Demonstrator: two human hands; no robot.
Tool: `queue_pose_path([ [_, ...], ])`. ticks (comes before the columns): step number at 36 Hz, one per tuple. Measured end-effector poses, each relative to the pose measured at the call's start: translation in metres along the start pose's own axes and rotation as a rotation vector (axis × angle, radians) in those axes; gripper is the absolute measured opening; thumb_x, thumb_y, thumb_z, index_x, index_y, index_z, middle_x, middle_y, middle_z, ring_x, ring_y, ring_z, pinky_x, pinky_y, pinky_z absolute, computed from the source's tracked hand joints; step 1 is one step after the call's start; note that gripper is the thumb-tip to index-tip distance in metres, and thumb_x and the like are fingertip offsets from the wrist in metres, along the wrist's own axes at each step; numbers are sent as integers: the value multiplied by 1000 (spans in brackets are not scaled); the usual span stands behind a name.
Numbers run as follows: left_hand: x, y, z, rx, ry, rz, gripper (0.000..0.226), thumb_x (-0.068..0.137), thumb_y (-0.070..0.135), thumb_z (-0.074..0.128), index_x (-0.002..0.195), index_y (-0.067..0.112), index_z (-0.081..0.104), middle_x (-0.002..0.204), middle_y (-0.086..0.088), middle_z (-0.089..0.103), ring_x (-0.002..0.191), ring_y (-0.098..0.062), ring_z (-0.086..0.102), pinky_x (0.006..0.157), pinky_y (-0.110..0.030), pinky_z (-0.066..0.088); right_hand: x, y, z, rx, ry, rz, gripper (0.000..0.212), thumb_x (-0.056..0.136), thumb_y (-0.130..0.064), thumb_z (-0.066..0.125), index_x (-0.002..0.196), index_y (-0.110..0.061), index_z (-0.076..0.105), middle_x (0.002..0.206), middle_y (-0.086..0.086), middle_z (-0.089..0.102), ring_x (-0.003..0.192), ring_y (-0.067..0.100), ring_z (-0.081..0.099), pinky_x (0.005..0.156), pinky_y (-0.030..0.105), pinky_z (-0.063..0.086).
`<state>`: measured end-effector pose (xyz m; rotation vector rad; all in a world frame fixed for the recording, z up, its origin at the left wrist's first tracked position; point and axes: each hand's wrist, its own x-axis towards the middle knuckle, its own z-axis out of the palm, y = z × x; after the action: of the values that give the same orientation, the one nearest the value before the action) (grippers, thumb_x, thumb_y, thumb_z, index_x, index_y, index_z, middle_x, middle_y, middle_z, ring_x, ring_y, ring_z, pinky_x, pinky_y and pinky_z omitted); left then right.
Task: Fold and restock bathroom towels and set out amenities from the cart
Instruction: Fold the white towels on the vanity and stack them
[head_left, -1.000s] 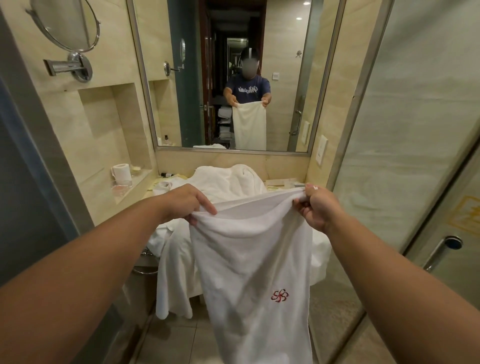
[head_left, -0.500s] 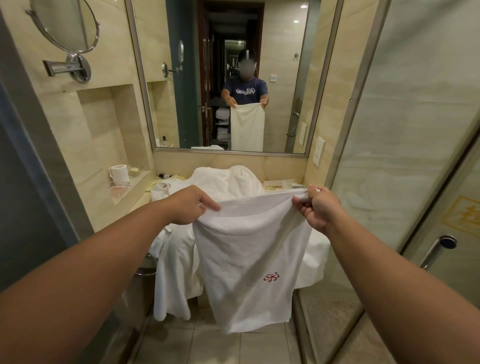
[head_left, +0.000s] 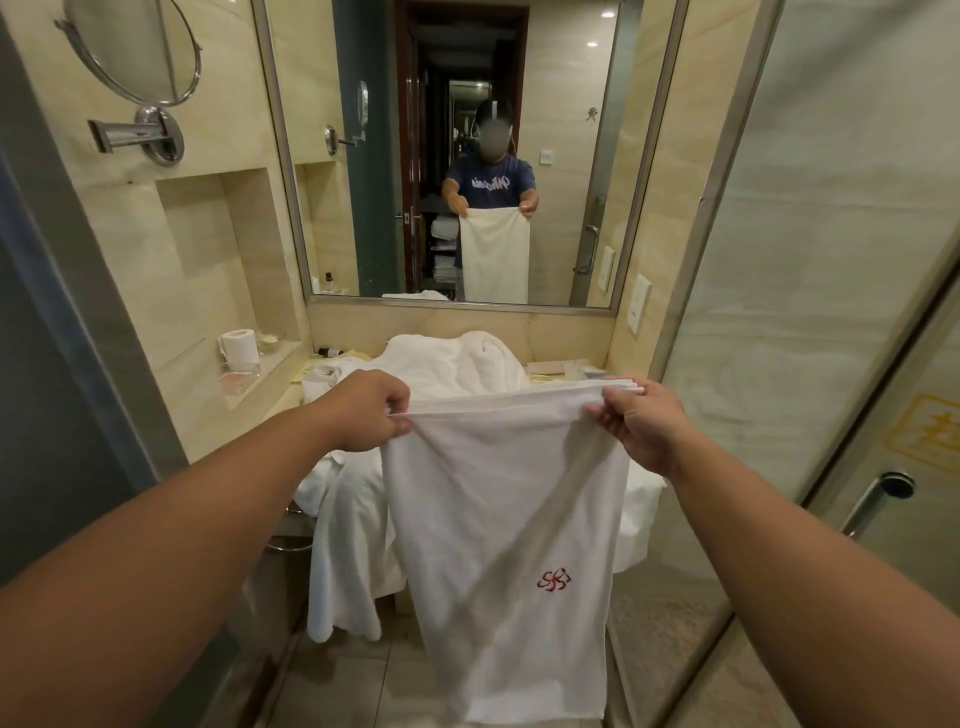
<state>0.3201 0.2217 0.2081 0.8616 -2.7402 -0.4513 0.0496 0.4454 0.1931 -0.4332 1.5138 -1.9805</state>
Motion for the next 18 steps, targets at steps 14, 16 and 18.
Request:
queue_pose_path([
  [14, 9, -3, 8, -318, 107, -87, 31, 95, -4, 59, 93, 27, 62, 97, -4, 67, 81, -26, 62, 70, -47, 62, 7, 9, -30, -870, 92, -232, 18, 92, -20, 76, 88, -9, 62, 88, 14, 66, 68, 29, 62, 51, 34, 53],
  [16, 11, -3, 9, -323, 135, -80, 38, 98, -1, 53, 95, 34, 68, 103, 1, 67, 86, -24, 62, 75, -39, 58, 9, 11, -34, -716, 20, -150, 16, 90, 0, 75, 98, -1, 61, 105, 26, 62, 75, 34, 67, 58, 39, 62],
  [18, 13, -3, 10, -322, 152, -81, 41, 98, -2, 51, 92, 34, 71, 106, 3, 68, 97, -23, 61, 82, -34, 49, 10, 14, -37, -632, -18, -123, 21, 89, 12, 69, 106, 1, 61, 116, 29, 57, 78, 38, 68, 61, 40, 64],
])
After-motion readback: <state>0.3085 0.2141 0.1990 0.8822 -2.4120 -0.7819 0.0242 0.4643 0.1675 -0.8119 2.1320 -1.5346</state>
